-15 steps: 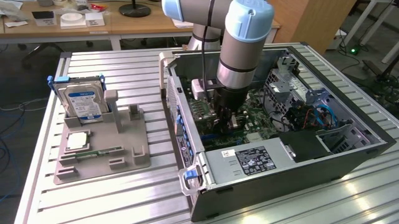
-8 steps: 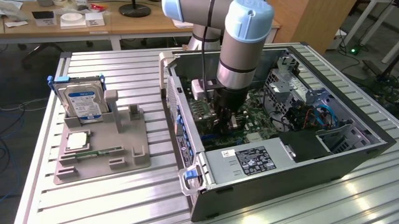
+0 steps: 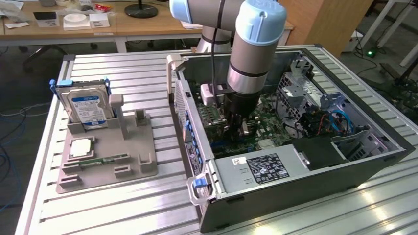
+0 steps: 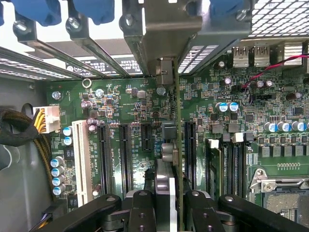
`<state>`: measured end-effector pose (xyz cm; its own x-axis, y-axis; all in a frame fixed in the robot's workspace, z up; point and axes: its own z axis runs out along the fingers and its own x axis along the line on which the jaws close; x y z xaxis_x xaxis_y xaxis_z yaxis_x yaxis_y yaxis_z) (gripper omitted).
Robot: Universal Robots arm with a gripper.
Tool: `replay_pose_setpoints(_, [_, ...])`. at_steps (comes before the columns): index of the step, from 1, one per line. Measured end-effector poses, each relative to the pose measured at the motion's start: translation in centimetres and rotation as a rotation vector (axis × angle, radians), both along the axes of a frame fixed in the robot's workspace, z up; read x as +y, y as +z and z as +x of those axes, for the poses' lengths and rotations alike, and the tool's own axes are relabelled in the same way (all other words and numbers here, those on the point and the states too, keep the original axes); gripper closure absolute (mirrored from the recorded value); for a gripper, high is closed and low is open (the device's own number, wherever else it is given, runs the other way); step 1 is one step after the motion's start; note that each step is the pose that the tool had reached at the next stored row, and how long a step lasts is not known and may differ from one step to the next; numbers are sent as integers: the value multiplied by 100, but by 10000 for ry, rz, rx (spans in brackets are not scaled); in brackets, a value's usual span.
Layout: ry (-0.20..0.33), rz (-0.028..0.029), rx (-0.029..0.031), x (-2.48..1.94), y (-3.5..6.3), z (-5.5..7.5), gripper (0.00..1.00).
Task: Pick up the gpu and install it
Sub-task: 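Insert the gpu into the slot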
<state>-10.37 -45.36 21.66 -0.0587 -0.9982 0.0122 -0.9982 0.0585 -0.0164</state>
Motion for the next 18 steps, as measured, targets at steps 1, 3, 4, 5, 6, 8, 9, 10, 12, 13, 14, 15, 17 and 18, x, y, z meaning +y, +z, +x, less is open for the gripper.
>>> replay_pose_setpoints(1, [-1,1,-1,0,0,0,71])
replay_pose_setpoints(3, [-1,1,0,0,0,0,71])
replay_pose_setpoints(4, [0,1,0,0,0,0,71])
replay_pose_setpoints(5, [0,1,-1,0,0,0,71])
replay_pose_setpoints(6, [0,1,-1,0,0,0,71])
replay_pose_setpoints(8, [0,1,-1,0,0,0,71])
replay_pose_setpoints(9, [-1,2,-1,0,-1,0,71])
replay_pose_setpoints(10, [0,2,-1,0,-1,0,71])
replay_pose_setpoints(12, [-1,1,-1,0,0,0,71])
replay_pose_setpoints(13, [0,1,-1,0,0,0,71])
replay_pose_setpoints(14, [0,1,-1,0,0,0,71])
replay_pose_setpoints(15, [-1,1,-1,0,0,0,71])
replay_pose_setpoints(17, [0,1,-1,0,-1,0,71])
replay_pose_setpoints(18, [0,0,-1,0,-6,0,71])
